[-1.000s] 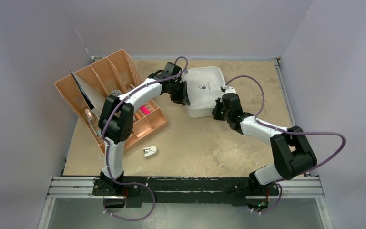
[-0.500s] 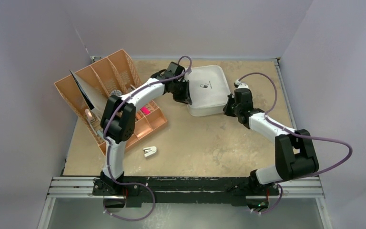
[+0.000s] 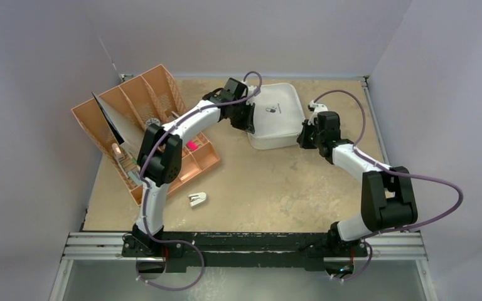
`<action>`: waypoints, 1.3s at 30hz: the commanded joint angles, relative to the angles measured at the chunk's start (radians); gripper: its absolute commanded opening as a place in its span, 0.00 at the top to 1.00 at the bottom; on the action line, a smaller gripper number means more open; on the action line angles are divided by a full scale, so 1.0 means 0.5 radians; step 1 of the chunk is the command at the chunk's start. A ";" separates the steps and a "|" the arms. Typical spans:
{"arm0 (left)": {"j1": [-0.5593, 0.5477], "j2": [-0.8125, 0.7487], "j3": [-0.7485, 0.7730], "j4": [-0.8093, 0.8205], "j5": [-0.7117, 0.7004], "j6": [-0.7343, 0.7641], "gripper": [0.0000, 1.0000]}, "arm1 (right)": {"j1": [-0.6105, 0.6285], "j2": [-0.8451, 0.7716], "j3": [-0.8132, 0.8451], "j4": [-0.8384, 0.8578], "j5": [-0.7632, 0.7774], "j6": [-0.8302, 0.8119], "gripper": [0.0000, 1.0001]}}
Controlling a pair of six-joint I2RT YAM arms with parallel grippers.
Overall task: Organize the medicine kit
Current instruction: Zip the medicine box at the center of the board.
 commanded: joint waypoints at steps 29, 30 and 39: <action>0.105 0.046 0.081 -0.447 -0.309 0.818 1.00 | -0.502 0.131 0.220 0.019 -0.275 -1.203 1.00; 0.102 0.039 0.073 -0.432 -0.273 0.815 1.00 | -0.502 0.122 0.222 0.053 -0.294 -1.161 1.00; 0.042 -0.046 0.039 -0.170 0.095 0.491 1.00 | -0.502 0.031 0.331 -0.177 -0.118 -0.952 0.96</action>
